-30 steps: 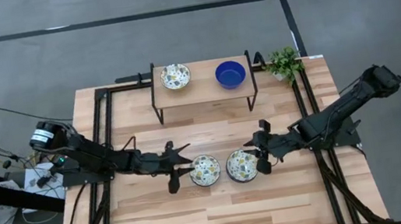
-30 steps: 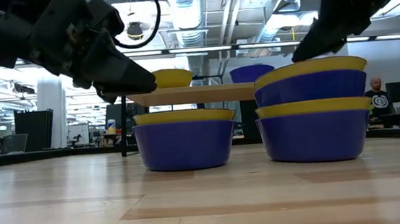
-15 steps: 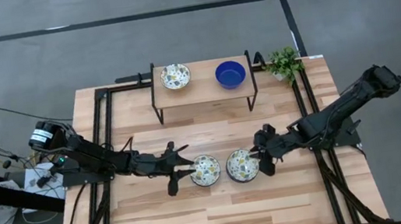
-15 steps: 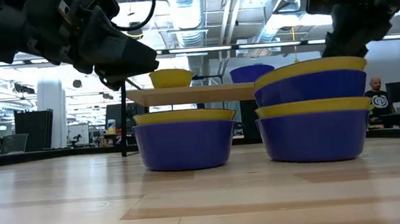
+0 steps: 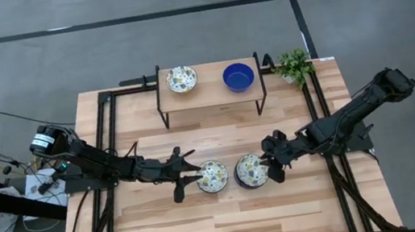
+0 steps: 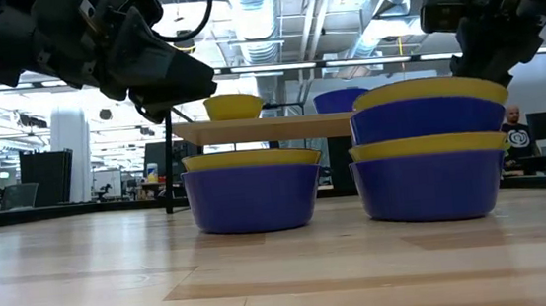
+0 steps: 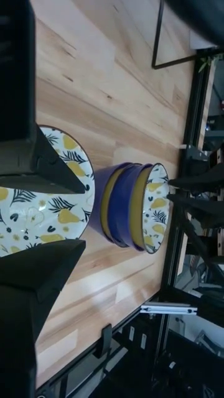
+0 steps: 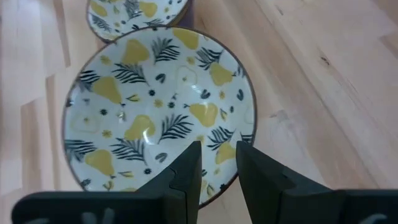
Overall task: Pick & Place Mini bowls
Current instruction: Stack the white patterned bowl on top of the white patterned bowl on the shelf
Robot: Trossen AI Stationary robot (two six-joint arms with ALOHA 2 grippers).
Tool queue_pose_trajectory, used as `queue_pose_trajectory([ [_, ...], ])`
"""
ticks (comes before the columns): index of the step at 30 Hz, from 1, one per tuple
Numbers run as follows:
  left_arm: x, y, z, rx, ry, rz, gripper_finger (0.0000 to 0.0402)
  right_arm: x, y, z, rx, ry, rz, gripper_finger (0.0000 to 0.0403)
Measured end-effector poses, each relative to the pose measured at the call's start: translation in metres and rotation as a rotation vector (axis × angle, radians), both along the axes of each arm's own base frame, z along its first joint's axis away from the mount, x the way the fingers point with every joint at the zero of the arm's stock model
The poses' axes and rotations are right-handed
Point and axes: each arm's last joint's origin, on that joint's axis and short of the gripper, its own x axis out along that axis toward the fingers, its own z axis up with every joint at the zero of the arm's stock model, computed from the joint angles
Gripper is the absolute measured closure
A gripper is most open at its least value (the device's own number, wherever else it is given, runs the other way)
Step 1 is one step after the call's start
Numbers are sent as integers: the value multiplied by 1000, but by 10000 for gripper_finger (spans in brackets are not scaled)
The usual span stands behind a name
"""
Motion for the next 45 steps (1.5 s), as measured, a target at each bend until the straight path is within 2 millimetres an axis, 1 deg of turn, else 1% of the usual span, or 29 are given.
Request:
queue_pose_trajectory([
  [8,0,0,0,0,0,0,274,-1,-5,-2,-9,27,-21,310],
  [26,0,0,0,-1,0,0,274,0,-5,-2,-12,23,-24,310],
  [35,0,0,0,-1,0,0,274,7,-3,-15,-40,60,-41,313],
  [39,0,0,0,-1,0,0,274,7,-3,-14,-48,52,-28,334],
  [43,0,0,0,-1,-1,0,274,6,-4,-8,-45,18,-28,381],
  [45,0,0,0,-1,-1,0,274,4,-4,-4,-42,0,-31,394],
])
